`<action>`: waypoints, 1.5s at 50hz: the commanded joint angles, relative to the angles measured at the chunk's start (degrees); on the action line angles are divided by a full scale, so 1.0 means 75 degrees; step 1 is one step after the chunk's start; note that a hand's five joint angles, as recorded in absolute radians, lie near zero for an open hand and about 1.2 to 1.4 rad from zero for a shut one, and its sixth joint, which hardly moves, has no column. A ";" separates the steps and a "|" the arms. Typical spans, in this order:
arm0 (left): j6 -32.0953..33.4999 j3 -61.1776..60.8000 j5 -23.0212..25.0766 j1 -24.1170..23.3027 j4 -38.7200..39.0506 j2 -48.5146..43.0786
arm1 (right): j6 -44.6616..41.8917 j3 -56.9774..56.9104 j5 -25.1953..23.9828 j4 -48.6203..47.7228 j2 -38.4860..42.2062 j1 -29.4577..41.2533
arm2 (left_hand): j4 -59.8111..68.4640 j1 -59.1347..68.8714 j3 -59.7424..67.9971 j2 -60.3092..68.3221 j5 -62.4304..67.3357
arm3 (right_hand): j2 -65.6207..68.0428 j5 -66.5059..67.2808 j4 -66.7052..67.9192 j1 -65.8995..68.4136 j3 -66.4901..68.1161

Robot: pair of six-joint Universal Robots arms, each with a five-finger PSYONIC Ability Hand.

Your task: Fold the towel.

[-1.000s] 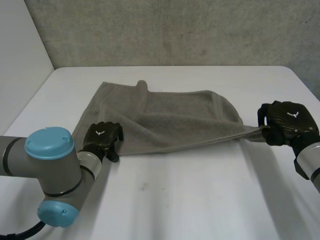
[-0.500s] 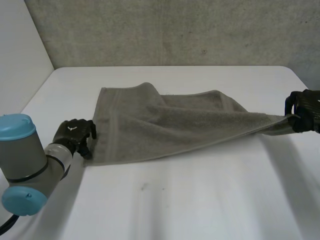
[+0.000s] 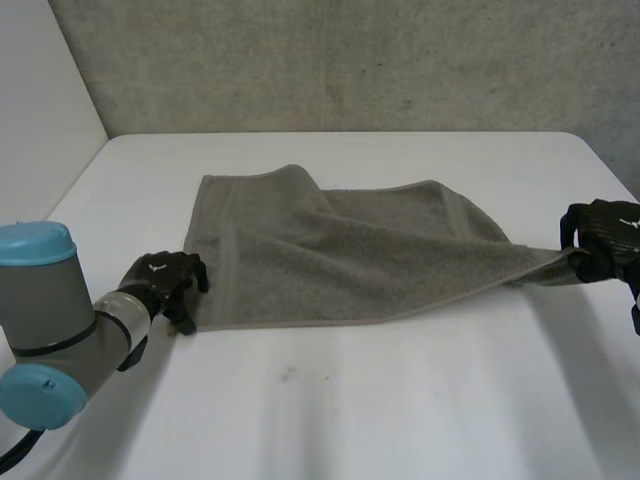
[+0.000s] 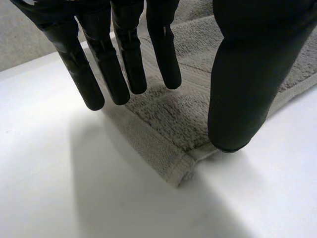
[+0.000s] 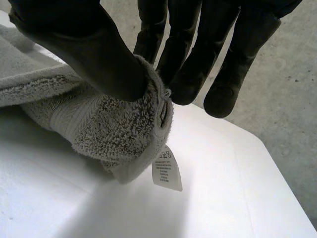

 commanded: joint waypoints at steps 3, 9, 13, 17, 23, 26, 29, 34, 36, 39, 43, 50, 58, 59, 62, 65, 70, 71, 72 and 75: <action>0.0004 0.0011 -0.0003 0.0001 0.0014 -0.0014 | -0.0098 0.0016 0.0009 0.0002 0.0059 -0.0008 | 0.0333 0.0328 0.0355 0.0352 0.0349 | 0.0489 0.0440 0.0428 0.0492 0.0433; 0.0016 0.0069 -0.0026 0.0001 0.0049 -0.0166 | -0.0098 0.0016 0.0009 0.0002 0.0059 -0.0008 | 0.0355 0.0350 0.0377 0.0375 0.0371 | 0.0489 0.0440 0.0428 0.0492 0.0433; 0.0016 0.0151 -0.0038 0.0001 0.0061 -0.0319 | -0.0098 0.0016 0.0009 0.0002 0.0059 -0.0008 | 0.0378 0.0373 0.0400 0.0397 0.0394 | 0.0489 0.0440 0.0428 0.0492 0.0433; 0.0016 0.0209 -0.0050 0.0001 0.0084 -0.0412 | -0.0098 0.0016 0.0009 0.0002 0.0059 -0.0008 | 0.0445 0.0440 0.0467 0.0464 0.0461 | 0.0489 0.0440 0.0428 0.0492 0.0433; 0.0004 0.0362 -0.0050 0.0001 0.0096 -0.0448 | -0.0098 0.0028 0.0009 0.0002 0.0059 -0.0008 | 0.0647 0.0642 0.0669 0.0666 0.0663 | 0.0489 0.0440 0.0428 0.0492 0.0433; 0.0004 0.0491 -0.0050 0.0001 0.0190 -0.0483 | -0.0098 0.0028 -0.0002 0.0002 0.0059 -0.0008 | 0.0804 0.0799 0.0826 0.0823 0.0820 | 0.0489 0.0440 0.0428 0.0492 0.0433; -0.0008 0.0643 -0.0061 0.0001 0.0354 -0.0577 | -0.0110 0.0028 0.0009 0.0002 0.0070 -0.0008 | 0.1230 0.1225 0.1252 0.1250 0.1246 | 0.0489 0.0440 0.0428 0.0492 0.0433; -0.0019 0.0784 -0.0073 0.0001 0.0600 -0.0659 | -0.0110 0.0028 0.0009 0.0002 0.0082 -0.0008 | 0.1993 0.1988 0.2015 0.2012 0.2009 | 0.0489 0.0440 0.0428 0.0492 0.0433; -0.0043 0.0819 -0.0096 0.0001 0.0670 -0.0659 | -0.0110 0.0028 -0.0002 0.0002 0.0082 -0.0008 | 0.2484 0.2479 0.2506 0.2504 0.2500 | 0.0489 0.0440 0.0428 0.0492 0.0433; -0.0043 0.0807 -0.0096 -0.0011 0.0682 -0.0647 | -0.0110 0.0028 -0.0002 0.0002 0.0082 -0.0008 | 0.2576 0.2571 0.2598 0.2595 0.2592 | 0.0489 0.0440 0.0428 0.0492 0.0433; -0.0043 0.0772 -0.0097 -0.0023 0.0682 -0.0635 | -0.0110 0.0039 0.0009 0.0002 0.0082 -0.0008 | 0.3355 0.3350 0.3377 0.3374 0.3371 | 0.0489 0.0440 0.0428 0.0492 0.0433; -0.0043 0.0679 -0.0120 -0.0023 0.0588 -0.0472 | -0.0215 0.0040 0.0009 0.0002 0.0070 -0.0008 | 0.5690 0.5685 0.5712 0.5710 0.5707 | 0.0489 0.0440 0.0428 0.0492 0.0433; 0.0004 0.0036 -0.0284 0.0047 -0.0335 0.0931 | -0.0836 -0.0054 0.0056 0.0353 -0.0258 0.0015 | 0.5690 0.5685 0.5712 0.5710 0.5707 | 0.0489 0.0440 0.0428 0.0492 0.0433; 0.0004 0.0034 -0.0284 0.0048 -0.0338 0.0935 | -0.1010 -0.0101 0.0033 0.0643 -0.0548 0.0015 | 0.5690 0.5685 0.5712 0.5710 0.5707 | 0.0489 0.0440 0.0428 0.0492 0.0433; 0.0004 -0.0447 -0.0284 0.0153 -0.0900 0.1873 | -0.1420 -0.0253 -0.0037 0.1392 -0.1099 0.0027 | 0.5690 0.5685 0.5712 0.5710 0.5707 | 0.0489 0.0440 0.0428 0.0492 0.0433; 0.0028 -0.1079 -0.0249 0.0563 -0.1334 0.2939 | -0.1900 -0.0417 -0.0271 0.2306 -0.1521 0.0015 | 0.5690 0.5685 0.5712 0.5710 0.5707 | 0.0489 0.0440 0.0428 0.0492 0.0433; 0.0649 -0.1900 -0.0120 0.1243 -0.1744 0.4568 | -0.2813 -0.0663 -0.0681 0.3852 -0.1980 0.0004 | 0.5690 0.5685 0.5712 0.5710 0.5707 | 0.0489 0.0440 0.0428 0.0492 0.0433; 0.0974 -0.2120 -0.0015 0.1394 -0.1918 0.4997 | -0.3211 -0.0687 -0.0763 0.4391 -0.2027 0.0004 | 0.5690 0.5685 0.5712 0.5710 0.5707 | 0.0489 0.0440 0.0428 0.0492 0.0433; 0.1255 -0.2285 0.0113 0.1511 -0.2082 0.5326 | -0.3215 -0.0687 -0.0764 0.4396 -0.2027 0.0004 | 0.5690 0.5685 0.5712 0.5710 0.5707 | 0.0489 0.0440 0.0428 0.0492 0.0433; 0.1481 -0.2427 0.0267 0.1677 -0.2224 0.5576 | -0.4194 -0.0710 -0.0799 0.5364 -0.2039 -0.0055 | 0.5690 0.5685 0.5712 0.5710 0.5707 | 0.0489 0.0440 0.0428 0.0492 0.0433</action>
